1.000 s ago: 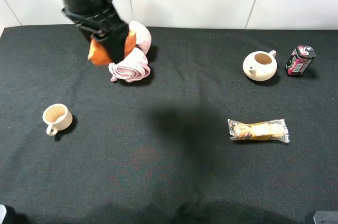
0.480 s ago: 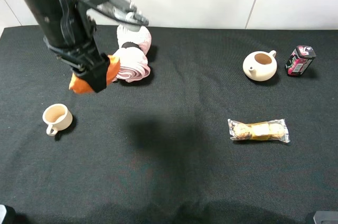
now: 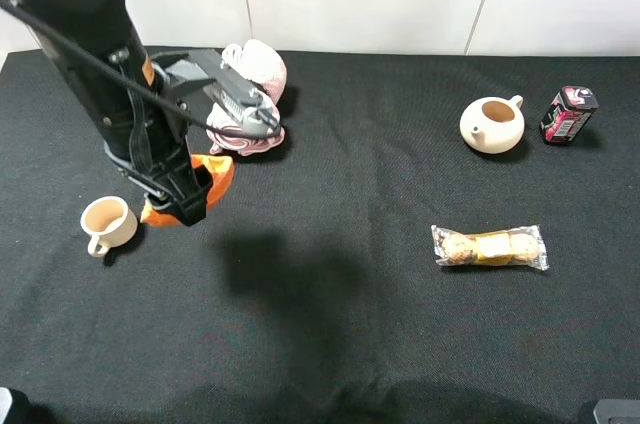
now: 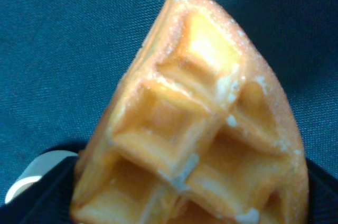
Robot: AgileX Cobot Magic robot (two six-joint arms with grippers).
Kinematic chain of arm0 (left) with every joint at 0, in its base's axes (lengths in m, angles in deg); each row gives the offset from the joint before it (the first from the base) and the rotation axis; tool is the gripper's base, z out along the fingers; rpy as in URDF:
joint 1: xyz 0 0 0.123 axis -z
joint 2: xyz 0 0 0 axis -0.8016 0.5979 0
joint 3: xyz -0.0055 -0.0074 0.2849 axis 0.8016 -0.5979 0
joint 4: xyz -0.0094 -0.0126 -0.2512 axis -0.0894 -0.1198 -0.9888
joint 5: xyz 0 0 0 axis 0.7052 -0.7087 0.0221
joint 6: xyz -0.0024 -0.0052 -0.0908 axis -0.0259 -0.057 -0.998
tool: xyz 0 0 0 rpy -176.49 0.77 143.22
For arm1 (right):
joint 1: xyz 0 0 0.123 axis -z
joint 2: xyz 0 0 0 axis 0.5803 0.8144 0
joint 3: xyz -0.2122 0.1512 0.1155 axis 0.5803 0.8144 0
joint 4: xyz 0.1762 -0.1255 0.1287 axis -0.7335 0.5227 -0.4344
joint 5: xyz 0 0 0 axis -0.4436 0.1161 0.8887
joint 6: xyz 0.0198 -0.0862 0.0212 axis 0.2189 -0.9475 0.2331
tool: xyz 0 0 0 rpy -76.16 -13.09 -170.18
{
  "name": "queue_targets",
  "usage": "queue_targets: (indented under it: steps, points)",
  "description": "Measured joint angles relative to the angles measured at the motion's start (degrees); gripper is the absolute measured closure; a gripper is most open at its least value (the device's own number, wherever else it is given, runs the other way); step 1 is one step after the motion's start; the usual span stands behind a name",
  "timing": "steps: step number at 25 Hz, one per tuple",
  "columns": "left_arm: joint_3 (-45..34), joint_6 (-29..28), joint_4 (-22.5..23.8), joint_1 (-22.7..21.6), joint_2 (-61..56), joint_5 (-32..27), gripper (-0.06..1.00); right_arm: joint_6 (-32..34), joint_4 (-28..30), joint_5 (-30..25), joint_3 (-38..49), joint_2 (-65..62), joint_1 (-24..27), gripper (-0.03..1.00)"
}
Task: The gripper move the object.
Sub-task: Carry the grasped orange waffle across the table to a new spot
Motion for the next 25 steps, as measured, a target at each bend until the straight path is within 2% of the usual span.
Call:
queue_targets:
  steps: [15,25]
  points:
    - [-11.06,-1.71,0.15,0.0,-0.06,10.41,0.16,0.0,0.0,0.0,0.0,0.0,0.0,0.27]
    - [-17.44,-4.8,1.29,0.0,-0.06,17.71,0.16,0.0,0.0,0.0,0.0,0.0,0.0,0.27]
